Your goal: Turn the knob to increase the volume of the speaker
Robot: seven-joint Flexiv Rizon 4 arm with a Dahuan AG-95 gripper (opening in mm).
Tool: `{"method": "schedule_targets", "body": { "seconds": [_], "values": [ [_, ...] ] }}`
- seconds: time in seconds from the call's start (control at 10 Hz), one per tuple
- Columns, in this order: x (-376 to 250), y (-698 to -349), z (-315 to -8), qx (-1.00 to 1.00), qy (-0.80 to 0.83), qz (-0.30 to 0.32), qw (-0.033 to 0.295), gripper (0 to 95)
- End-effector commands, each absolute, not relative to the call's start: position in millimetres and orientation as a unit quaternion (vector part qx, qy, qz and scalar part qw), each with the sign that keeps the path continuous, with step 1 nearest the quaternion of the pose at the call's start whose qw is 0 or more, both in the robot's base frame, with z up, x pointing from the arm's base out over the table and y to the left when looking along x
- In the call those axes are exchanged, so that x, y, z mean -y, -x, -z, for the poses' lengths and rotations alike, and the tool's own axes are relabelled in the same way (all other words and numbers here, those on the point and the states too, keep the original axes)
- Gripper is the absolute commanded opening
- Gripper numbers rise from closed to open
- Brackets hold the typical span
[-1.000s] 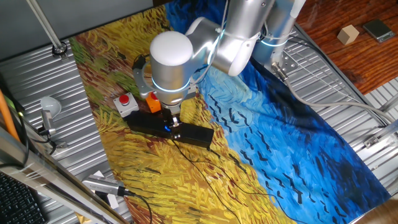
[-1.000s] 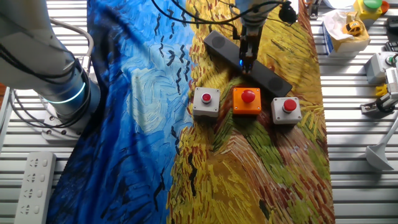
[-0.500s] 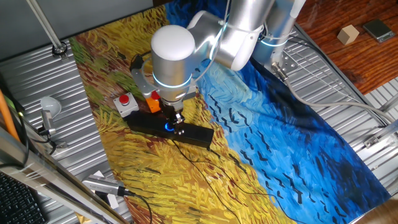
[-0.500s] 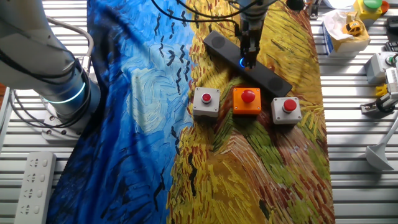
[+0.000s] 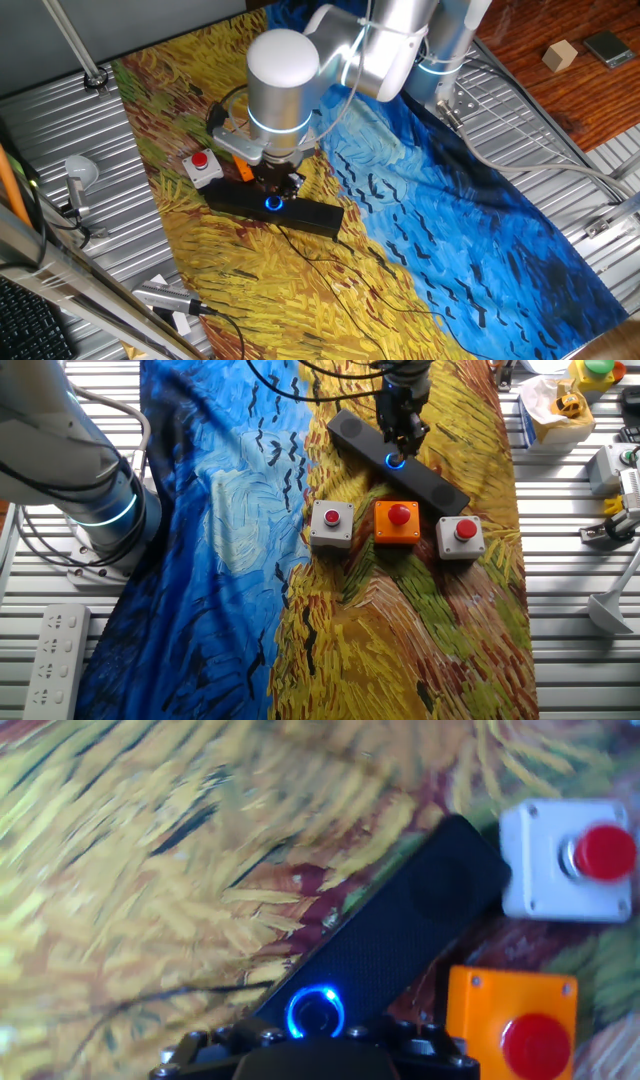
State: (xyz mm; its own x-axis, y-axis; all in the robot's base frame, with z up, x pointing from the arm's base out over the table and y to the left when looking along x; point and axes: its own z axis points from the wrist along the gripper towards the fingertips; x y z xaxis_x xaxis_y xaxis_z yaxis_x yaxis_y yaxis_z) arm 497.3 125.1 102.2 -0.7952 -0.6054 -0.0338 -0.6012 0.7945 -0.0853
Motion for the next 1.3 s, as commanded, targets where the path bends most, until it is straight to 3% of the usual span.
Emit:
{"method": "schedule_targets", "body": {
  "seconds": [0.1, 0.6, 1.1, 1.3],
  "values": [
    [-125, -496, -107, -0.923, 0.382, 0.041, 0.029, 0.0],
    [-115, -496, -110, -0.916, 0.398, 0.043, 0.027, 0.0],
    [4, -501, -118, -0.877, 0.478, 0.036, 0.025, 0.0],
    [4, -501, -118, -0.873, 0.486, 0.032, 0.019, 0.0]
  ]
}}
